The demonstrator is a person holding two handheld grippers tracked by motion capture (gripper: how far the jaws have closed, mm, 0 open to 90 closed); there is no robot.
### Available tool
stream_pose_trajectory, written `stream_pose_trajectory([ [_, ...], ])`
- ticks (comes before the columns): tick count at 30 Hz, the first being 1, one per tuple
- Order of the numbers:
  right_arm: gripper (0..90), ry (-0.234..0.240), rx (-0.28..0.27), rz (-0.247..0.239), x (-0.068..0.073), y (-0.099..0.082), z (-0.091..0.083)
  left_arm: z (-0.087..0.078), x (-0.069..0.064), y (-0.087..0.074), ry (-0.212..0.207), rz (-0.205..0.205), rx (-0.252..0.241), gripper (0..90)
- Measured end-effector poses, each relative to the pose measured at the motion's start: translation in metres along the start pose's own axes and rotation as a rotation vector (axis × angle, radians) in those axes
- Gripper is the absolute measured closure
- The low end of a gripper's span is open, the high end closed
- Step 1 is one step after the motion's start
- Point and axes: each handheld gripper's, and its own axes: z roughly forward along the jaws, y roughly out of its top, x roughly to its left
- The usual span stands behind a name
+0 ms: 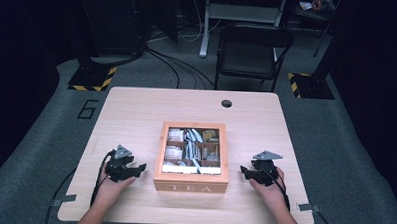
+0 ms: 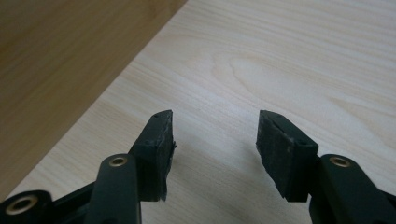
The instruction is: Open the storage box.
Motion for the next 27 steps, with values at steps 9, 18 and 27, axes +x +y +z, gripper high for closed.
stream_pose_trajectory([
  [9,47.9,0.012,-0.028,-0.024,0.006,0.005,-0.012,-0.010,-0.003,0.004,-0.014,-0.009,-0.002,43.0],
  [18,46.7,0.050,-0.075,-0.038,0.013,0.009,-0.026,-0.026,-0.009,0.008,-0.072,-0.005,-0.034,42.3],
  [27,44.1,0.057,-0.102,-0.035,0.017,0.014,-0.042,-0.036,-0.020,0.015,-0.098,0.010,-0.060,42.2],
])
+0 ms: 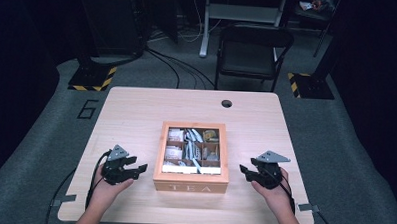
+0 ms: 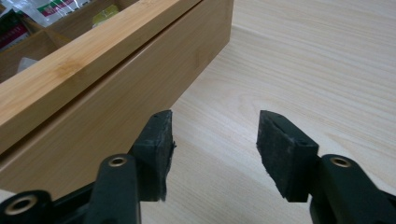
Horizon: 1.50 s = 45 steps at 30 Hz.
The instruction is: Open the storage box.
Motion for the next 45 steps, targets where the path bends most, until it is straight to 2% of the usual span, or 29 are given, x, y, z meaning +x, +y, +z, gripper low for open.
stream_pose_trajectory([
  [5,51.5,0.014,-0.001,-0.013,0.000,0.002,-0.006,-0.005,-0.006,0.004,-0.029,-0.002,-0.015,41.6],
  [6,53.5,0.042,0.001,-0.006,-0.001,0.003,-0.009,-0.007,-0.008,0.006,-0.042,0.007,-0.018,42.1],
  [10,55.9,0.057,-0.010,-0.013,0.002,0.004,-0.012,-0.010,-0.012,0.008,-0.045,0.017,-0.023,44.8],
  [12,55.9,0.067,-0.011,-0.018,0.003,0.005,-0.013,-0.011,-0.012,0.009,-0.044,0.022,-0.027,45.6],
  [16,55.9,0.077,-0.022,-0.038,0.008,0.007,-0.015,-0.016,-0.015,0.012,-0.076,0.033,-0.028,45.9],
  [20,55.8,0.087,-0.028,-0.046,0.011,0.008,-0.017,-0.017,-0.020,0.014,-0.096,0.035,-0.037,42.6],
  [21,55.8,0.085,-0.029,-0.053,0.011,0.008,-0.017,-0.018,-0.021,0.015,-0.102,0.040,-0.026,42.2],
  [28,55.8,0.094,-0.036,-0.053,0.014,0.009,-0.018,-0.018,-0.029,0.018,-0.122,0.056,-0.033,39.2],
  [29,55.8,0.099,-0.036,-0.055,0.015,0.009,-0.018,-0.019,-0.029,0.019,-0.135,0.060,-0.023,38.4],
  [35,55.8,0.110,-0.047,-0.057,0.017,0.012,-0.021,-0.022,-0.035,0.026,-0.150,0.070,-0.036,39.1],
  [37,56.3,0.123,-0.040,-0.052,0.019,0.014,-0.020,-0.023,-0.038,0.026,-0.156,0.082,-0.029,40.4],
  [39,56.4,0.133,-0.030,-0.069,0.023,0.014,-0.021,-0.025,-0.044,0.023,-0.159,0.098,-0.023,41.3],
  [41,56.2,0.141,-0.037,-0.080,0.025,0.014,-0.021,-0.025,-0.045,0.022,-0.160,0.101,-0.021,41.8],
  [42,56.0,0.173,-0.056,-0.089,0.031,0.015,-0.024,-0.025,-0.047,0.020,-0.170,0.104,-0.017,42.0],
  [45,55.5,0.189,-0.060,-0.095,0.036,0.015,-0.027,-0.026,-0.050,0.017,-0.175,0.118,-0.005,42.0],
])
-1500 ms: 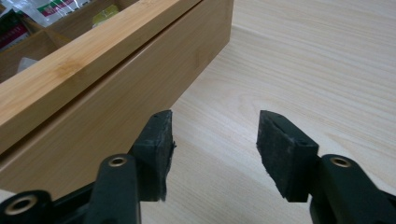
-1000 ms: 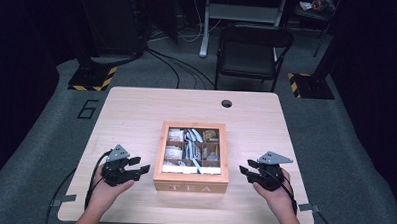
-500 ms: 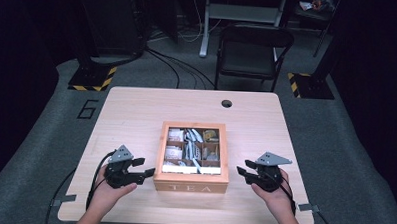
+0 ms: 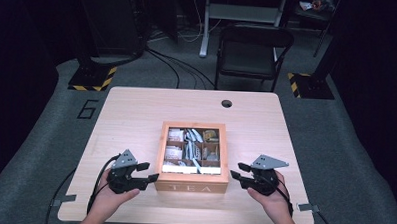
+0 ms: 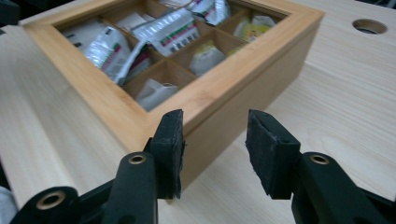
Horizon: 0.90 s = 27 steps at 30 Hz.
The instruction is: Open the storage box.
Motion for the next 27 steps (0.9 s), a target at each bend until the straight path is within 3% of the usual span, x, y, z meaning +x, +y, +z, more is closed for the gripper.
stream_pose_trajectory([
  [3,53.5,0.024,-0.011,0.000,0.008,0.001,-0.001,0.001,-0.004,-0.004,-0.004,0.017,0.000,42.0],
  [11,52.3,0.058,-0.001,-0.019,0.023,-0.002,-0.003,0.008,-0.008,-0.011,-0.008,0.013,0.020,45.8],
  [18,51.4,0.072,0.014,-0.025,0.022,-0.007,0.001,0.010,-0.009,-0.014,-0.003,0.022,0.025,50.3],
  [19,51.5,0.069,0.021,0.000,0.023,-0.009,0.003,0.010,-0.009,-0.015,-0.003,0.019,0.021,50.5],
  [21,52.1,0.069,0.031,-0.004,0.022,-0.010,0.004,0.011,-0.010,-0.015,0.002,0.017,0.015,51.0],
  [27,52.2,0.076,0.048,-0.009,0.022,-0.012,0.008,0.013,-0.010,-0.018,0.006,0.023,0.042,52.3],
])
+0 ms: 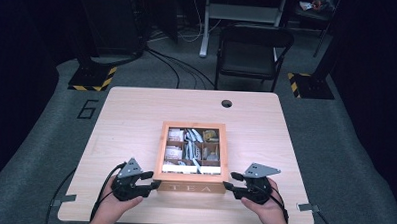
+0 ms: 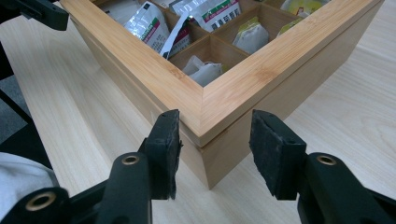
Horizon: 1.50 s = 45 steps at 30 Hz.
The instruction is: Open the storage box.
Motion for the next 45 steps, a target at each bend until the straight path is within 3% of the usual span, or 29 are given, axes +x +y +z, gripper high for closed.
stream_pose_trajectory([
  [16,55.0,-0.008,0.045,-0.042,0.007,-0.004,0.012,0.004,-0.001,-0.003,0.026,0.016,0.011,55.7],
  [30,54.9,-0.003,0.040,-0.021,0.006,-0.001,0.012,0.003,-0.004,0.003,0.022,0.024,0.008,55.7],
  [39,52.7,-0.007,0.018,-0.016,0.007,0.001,0.011,0.000,-0.003,0.008,0.004,-0.009,0.016,55.7],
  [45,49.5,-0.030,0.002,-0.043,0.008,0.003,0.009,-0.005,-0.001,0.015,-0.008,-0.029,0.002,55.8],
])
